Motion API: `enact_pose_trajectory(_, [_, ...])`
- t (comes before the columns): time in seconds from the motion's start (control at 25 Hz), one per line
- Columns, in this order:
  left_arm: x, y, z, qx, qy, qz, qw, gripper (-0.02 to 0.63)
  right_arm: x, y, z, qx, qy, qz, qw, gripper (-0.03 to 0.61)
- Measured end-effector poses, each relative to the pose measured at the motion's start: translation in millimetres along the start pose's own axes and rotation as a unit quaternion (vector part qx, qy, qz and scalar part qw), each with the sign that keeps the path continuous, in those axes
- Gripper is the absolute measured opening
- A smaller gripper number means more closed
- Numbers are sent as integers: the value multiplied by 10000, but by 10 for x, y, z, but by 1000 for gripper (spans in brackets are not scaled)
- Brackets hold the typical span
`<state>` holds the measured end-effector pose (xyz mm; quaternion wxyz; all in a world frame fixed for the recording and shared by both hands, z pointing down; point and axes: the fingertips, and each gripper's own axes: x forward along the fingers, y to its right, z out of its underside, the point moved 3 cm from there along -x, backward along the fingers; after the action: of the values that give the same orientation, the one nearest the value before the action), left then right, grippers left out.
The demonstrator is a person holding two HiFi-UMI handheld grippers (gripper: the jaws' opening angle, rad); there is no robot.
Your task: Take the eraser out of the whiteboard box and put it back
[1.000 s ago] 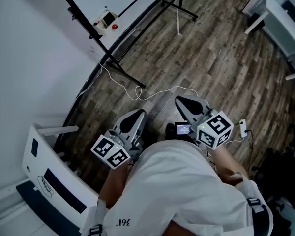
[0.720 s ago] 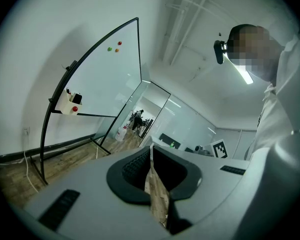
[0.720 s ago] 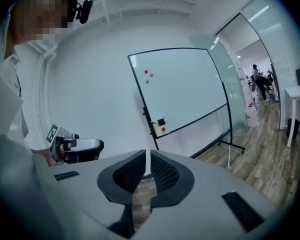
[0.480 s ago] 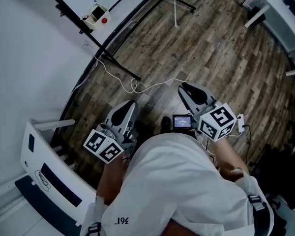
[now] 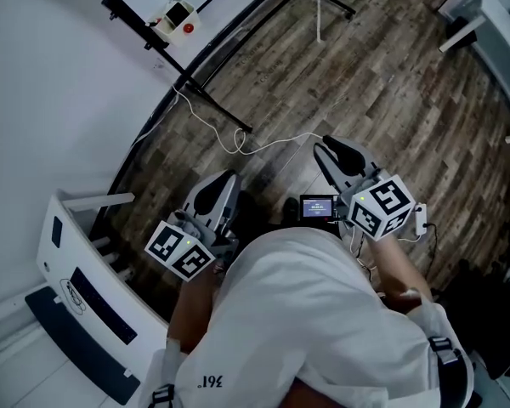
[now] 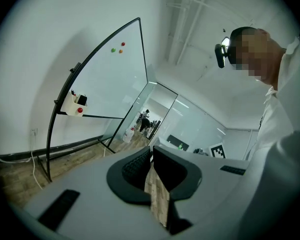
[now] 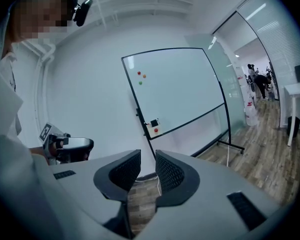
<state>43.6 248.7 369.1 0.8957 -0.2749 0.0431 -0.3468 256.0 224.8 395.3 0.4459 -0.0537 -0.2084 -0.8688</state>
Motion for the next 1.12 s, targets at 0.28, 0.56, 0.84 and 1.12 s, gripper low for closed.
enact_pose_trajectory(0.28, [20, -419, -142, -58, 26, -28, 10000, 7, 433, -38, -3, -58, -144, -29, 9999, 92])
enact_pose_trajectory(0.56, [177, -1062, -593, -3, -20, 210, 9998, 6, 1149, -118, -246, -65, -122, 69, 9999, 92])
enact_pose_trajectory(0.84, [265, -1707, -1049, 45, -190, 525, 9984, 8, 1938, -286, -542, -71, -70, 137, 9999, 92])
enact_pose_trajectory(1.12, [186, -2277, -1257, -54, -263, 595, 9979, 8, 2510, -455, -655, -122, -120, 295, 9994, 92])
